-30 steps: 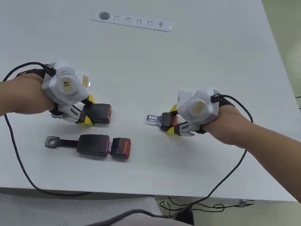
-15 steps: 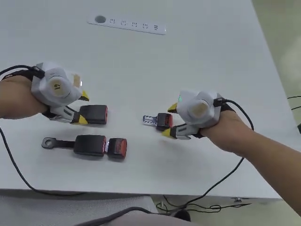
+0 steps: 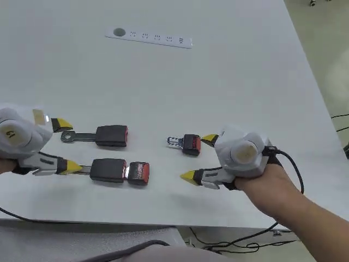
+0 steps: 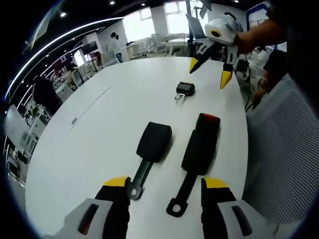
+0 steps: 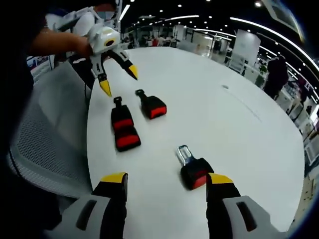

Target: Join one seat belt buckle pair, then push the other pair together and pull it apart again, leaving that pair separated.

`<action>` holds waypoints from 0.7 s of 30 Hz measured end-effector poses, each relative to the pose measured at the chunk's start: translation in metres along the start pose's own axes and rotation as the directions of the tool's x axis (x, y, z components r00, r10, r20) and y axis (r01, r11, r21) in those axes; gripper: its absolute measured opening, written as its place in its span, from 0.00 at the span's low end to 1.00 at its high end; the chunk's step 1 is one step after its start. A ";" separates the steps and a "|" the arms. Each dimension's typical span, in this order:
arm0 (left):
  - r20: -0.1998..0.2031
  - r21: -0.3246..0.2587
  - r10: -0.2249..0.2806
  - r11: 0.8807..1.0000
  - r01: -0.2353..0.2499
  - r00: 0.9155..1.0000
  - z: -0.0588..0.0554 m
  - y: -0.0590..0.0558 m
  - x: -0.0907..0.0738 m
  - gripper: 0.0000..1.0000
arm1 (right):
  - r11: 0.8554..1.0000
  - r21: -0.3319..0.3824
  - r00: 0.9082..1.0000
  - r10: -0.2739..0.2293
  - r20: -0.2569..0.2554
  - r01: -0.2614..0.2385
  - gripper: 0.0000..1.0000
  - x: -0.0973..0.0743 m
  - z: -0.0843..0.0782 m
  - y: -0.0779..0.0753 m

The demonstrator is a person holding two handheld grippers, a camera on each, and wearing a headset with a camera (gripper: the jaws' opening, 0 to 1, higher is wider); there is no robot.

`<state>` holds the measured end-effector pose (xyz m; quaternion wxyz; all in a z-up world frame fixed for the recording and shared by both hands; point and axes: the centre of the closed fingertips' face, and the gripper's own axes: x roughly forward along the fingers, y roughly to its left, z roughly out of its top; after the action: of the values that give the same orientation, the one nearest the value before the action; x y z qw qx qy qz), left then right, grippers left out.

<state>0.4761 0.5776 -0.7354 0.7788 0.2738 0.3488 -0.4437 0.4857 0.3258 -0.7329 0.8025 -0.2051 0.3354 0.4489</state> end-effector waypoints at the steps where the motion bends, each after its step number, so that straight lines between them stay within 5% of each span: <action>1: 0.000 -0.014 0.008 1.000 -0.008 1.000 -0.006 -0.002 -0.004 0.62 | 1.000 0.002 1.000 -0.009 0.005 0.009 0.64 -0.002 0.000 0.002; 7: -0.015 -0.098 0.057 0.993 -0.058 0.998 -0.035 -0.005 -0.022 0.76 | 1.000 0.009 1.000 -0.030 0.006 0.030 0.72 -0.007 -0.007 0.014; 11: -0.015 -0.135 0.083 0.987 -0.084 0.996 -0.041 -0.007 -0.033 0.81 | 0.998 0.027 0.998 -0.052 0.018 0.052 0.77 -0.012 -0.013 0.012; 14: -0.017 -0.167 0.097 0.981 -0.098 0.995 -0.047 -0.006 -0.039 0.82 | 0.992 0.104 0.997 -0.074 0.039 0.070 0.82 -0.018 -0.017 0.007; 21: -0.021 -0.203 0.119 0.972 -0.121 0.993 -0.054 -0.008 -0.039 0.89 | 0.992 0.099 0.995 -0.083 0.057 0.078 0.90 -0.024 -0.018 0.008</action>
<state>0.4382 0.6331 -0.7381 0.8267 0.2152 0.3787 -0.3563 0.4633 0.3040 -0.7282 0.8387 -0.1657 0.3236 0.4054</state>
